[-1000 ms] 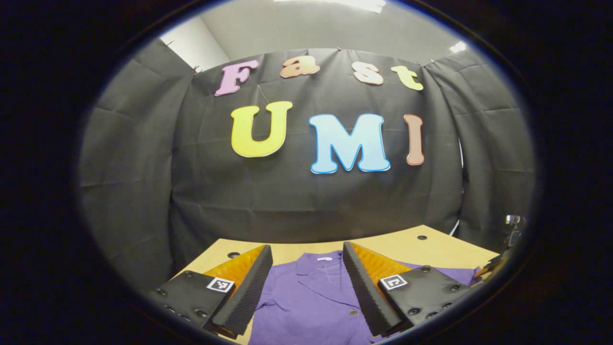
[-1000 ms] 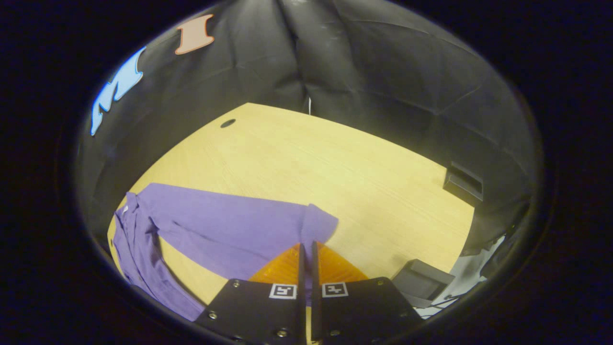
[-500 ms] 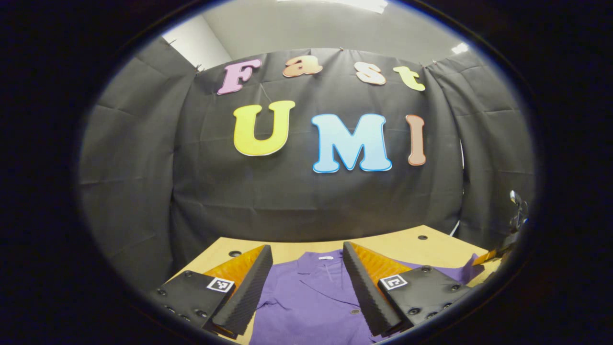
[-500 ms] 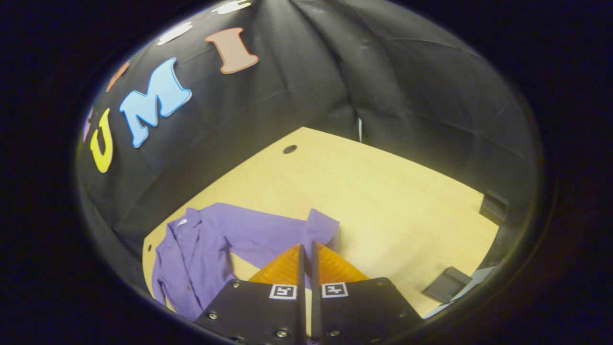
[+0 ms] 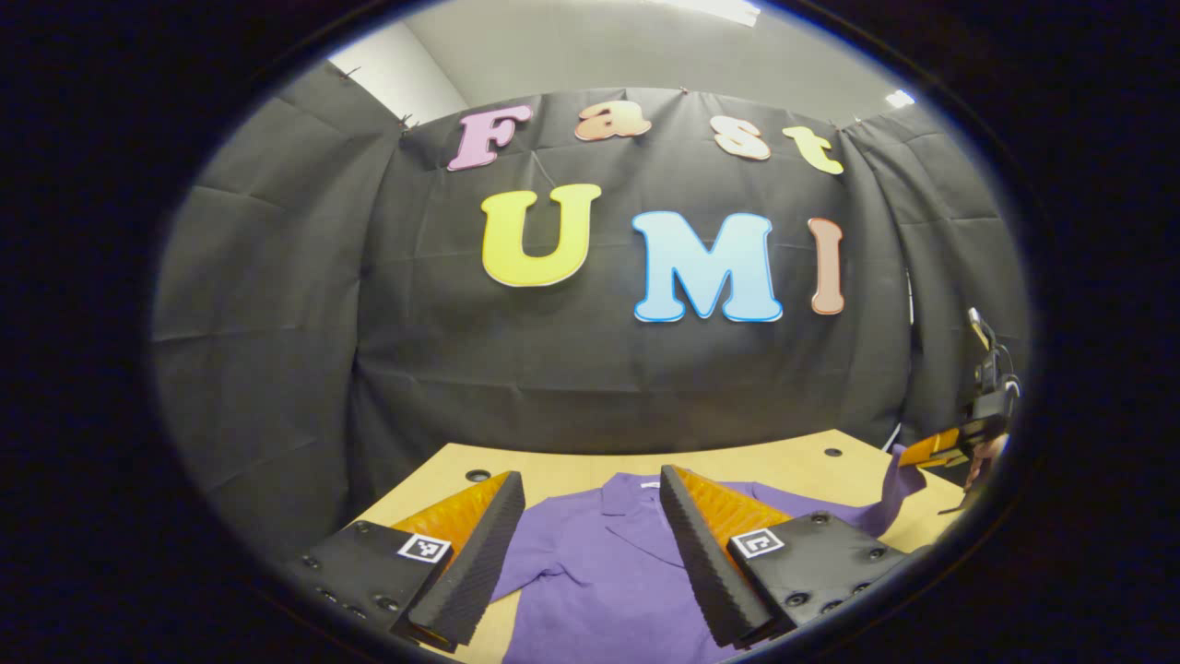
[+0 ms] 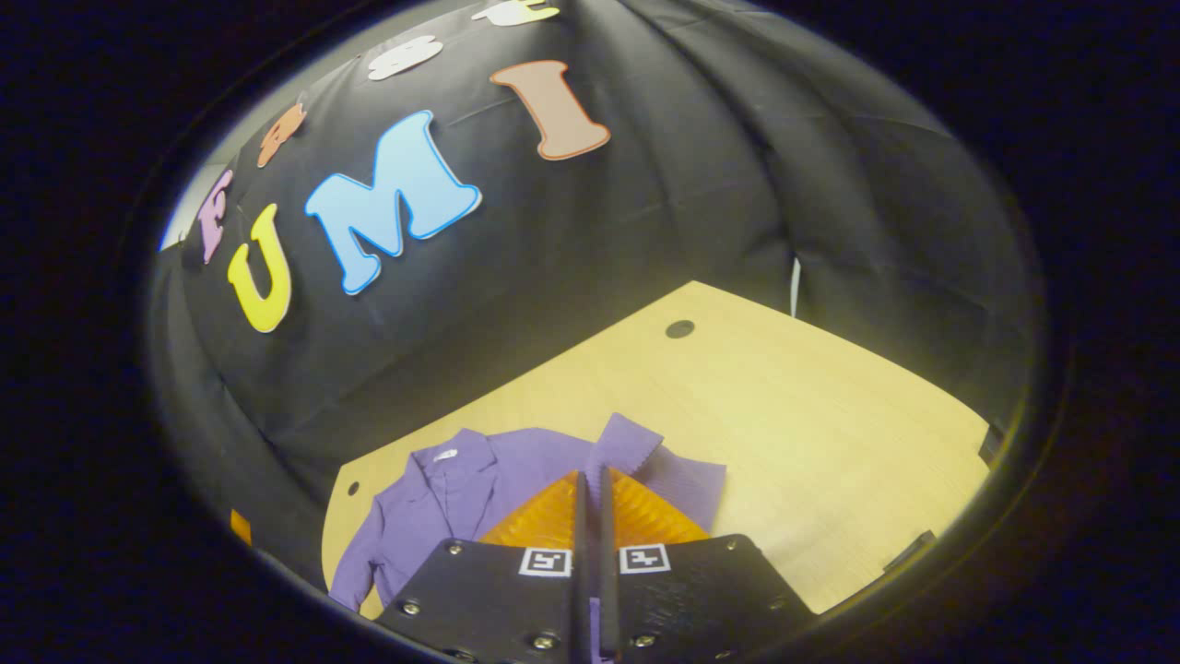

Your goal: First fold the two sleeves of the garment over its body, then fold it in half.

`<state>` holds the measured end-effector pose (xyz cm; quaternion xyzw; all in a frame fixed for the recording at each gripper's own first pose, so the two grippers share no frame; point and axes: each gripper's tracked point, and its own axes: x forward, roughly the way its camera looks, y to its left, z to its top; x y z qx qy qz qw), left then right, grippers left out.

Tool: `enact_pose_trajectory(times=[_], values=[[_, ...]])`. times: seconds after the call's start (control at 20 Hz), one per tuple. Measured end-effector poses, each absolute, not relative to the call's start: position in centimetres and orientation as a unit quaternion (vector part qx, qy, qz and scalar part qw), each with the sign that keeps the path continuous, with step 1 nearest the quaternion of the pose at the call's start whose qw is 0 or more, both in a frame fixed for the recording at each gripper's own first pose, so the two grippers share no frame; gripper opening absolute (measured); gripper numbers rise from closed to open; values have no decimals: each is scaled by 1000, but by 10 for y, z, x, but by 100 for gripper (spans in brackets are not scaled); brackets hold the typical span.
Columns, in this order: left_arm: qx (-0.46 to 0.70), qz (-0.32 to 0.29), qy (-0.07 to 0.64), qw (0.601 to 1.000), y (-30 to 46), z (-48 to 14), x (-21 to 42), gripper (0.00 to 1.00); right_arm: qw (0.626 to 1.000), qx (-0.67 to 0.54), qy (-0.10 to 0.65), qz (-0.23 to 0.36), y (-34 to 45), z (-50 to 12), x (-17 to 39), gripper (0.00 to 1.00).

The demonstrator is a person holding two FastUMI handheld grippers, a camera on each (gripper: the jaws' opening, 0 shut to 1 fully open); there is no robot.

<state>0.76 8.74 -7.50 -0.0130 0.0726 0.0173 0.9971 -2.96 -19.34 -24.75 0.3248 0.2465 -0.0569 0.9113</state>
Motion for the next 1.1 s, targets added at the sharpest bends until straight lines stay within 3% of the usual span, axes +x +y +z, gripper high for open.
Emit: enact_pose_trajectory(times=[0.5,1.1], values=[[-19,70,98,993,164,-105,-7,94,936,275,216,43,-181,-216,-25,4],[-34,179,134,974,281,-143,-60,95,921,191,283,190,-166,-228,-28,4]])
